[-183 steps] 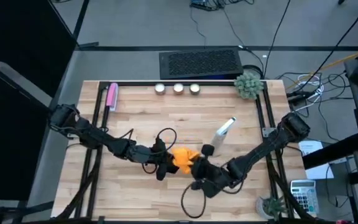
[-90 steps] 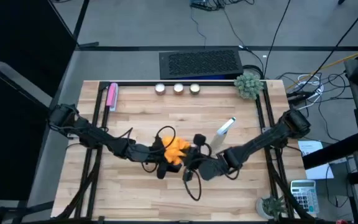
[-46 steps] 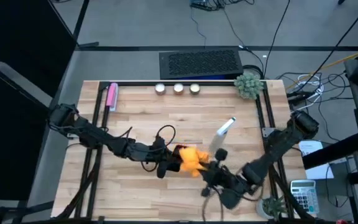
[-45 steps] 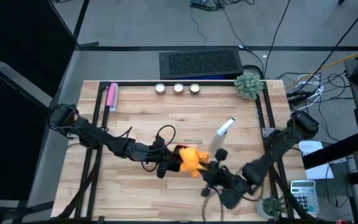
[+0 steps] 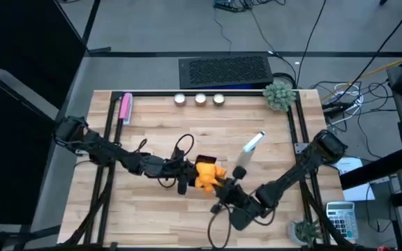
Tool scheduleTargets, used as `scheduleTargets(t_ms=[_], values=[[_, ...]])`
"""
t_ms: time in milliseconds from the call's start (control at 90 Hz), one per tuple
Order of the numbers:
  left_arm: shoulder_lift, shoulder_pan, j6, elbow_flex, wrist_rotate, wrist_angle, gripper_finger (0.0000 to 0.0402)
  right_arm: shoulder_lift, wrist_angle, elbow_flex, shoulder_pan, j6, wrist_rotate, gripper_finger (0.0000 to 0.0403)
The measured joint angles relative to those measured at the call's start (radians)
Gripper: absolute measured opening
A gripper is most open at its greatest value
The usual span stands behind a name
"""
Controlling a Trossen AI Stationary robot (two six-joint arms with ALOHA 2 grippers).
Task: Apply microfiber cloth
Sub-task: Wipe the front side of the pink cellphone using the orange microfiber cloth
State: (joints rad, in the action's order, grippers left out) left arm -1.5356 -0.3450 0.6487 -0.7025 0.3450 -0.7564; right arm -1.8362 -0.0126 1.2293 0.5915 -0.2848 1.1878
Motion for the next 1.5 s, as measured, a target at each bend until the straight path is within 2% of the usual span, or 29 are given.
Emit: scheduleTargets(t_ms=[100,289,456,578,622,689,744,800,933,1044,1144,1211,1278,1367,1500], values=[[0.0,0.005,-0.001,0.002,0.003,0.009,0.0012,-0.009,-0.042,0.0,-0.031,0.006,-0.085,0.0025],[-0.002,0.003,-0.004,0.005,-0.008,0.026,0.0012,-0.045,-0.03,0.003,-0.018,-0.002,-0.156,0.0025],[-0.002,0.005,-0.001,0.0,-0.004,-0.004,0.0012,-0.017,0.006,0.002,0.008,0.057,-0.065,0.0025],[0.001,0.005,0.0,-0.002,0.005,-0.028,0.0012,0.012,-0.093,0.002,-0.019,0.127,-0.048,0.0025],[0.002,0.006,0.0,-0.001,0.01,-0.03,0.0012,0.008,-0.133,0.001,-0.036,0.144,-0.081,0.0025],[0.002,0.005,-0.002,0.001,0.011,-0.024,0.0012,-0.003,-0.176,0.001,-0.06,0.15,-0.194,0.0025],[0.001,0.008,-0.003,0.003,0.002,-0.015,0.0012,-0.014,-0.177,0.001,-0.07,0.123,-0.275,0.0025],[-0.002,0.009,-0.004,0.003,-0.008,-0.009,0.0012,-0.023,-0.151,0.002,-0.068,0.083,-0.308,0.0025],[-0.004,0.012,-0.005,0.003,-0.008,-0.021,0.0012,-0.021,0.021,0.004,-0.03,-0.012,-0.304,0.0025],[-0.003,0.012,-0.003,0.0,-0.003,-0.043,0.0012,0.008,0.132,0.002,0.011,-0.037,-0.219,0.0025],[0.001,0.011,-0.001,-0.002,-0.002,-0.051,0.0012,0.052,0.106,0.002,0.004,0.019,-0.135,0.0025],[0.001,0.012,0.0,-0.002,0.006,-0.051,0.0012,0.066,0.034,0.002,-0.024,0.085,-0.124,0.0025],[0.002,0.012,-0.001,-0.002,0.012,-0.058,0.0012,0.063,-0.043,0.0,-0.052,0.13,-0.166,0.0025],[0.002,0.011,-0.005,0.0,0.011,-0.055,0.0012,0.039,-0.109,0.0,-0.086,0.134,-0.3,0.0025],[-0.006,0.011,-0.013,0.003,-0.004,-0.018,0.0012,0.002,-0.025,0.003,-0.072,0.062,-0.344,0.0025]])
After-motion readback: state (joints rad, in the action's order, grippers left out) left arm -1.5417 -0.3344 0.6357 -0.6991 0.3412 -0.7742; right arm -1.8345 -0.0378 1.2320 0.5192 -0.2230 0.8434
